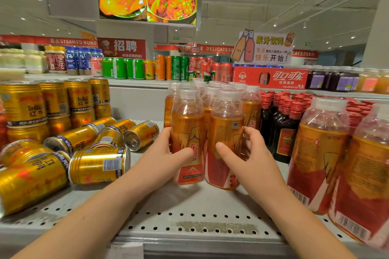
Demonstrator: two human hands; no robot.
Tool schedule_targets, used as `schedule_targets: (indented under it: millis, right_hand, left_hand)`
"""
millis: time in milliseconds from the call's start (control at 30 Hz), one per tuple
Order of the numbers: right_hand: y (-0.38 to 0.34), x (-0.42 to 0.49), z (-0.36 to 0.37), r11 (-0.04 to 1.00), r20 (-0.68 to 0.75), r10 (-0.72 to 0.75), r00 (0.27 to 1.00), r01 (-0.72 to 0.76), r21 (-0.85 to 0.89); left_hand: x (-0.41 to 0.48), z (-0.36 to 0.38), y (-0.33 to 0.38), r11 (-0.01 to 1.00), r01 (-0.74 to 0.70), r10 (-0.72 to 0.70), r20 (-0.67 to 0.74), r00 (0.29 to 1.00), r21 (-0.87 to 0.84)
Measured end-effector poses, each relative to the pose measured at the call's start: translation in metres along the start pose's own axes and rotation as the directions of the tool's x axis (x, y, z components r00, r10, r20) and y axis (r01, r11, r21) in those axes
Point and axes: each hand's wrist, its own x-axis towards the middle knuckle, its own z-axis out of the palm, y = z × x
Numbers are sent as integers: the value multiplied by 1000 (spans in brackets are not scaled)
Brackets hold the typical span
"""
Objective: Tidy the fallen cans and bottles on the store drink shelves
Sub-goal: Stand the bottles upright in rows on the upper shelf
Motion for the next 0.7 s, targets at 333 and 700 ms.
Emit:
schedule_targets:
  millis: [333, 700]
  right_hand:
    - [-16, -1, 21, 996, 139, -53, 989, 63, -68]
    - [-25, 16, 12, 996, 60, -47, 997, 51, -68]
  left_hand:
    - [-7, -17, 1, 985, -101, 68, -229, 971, -139]
    - [4, -54, 36, 997, -77, 66, -291, 954, -26]
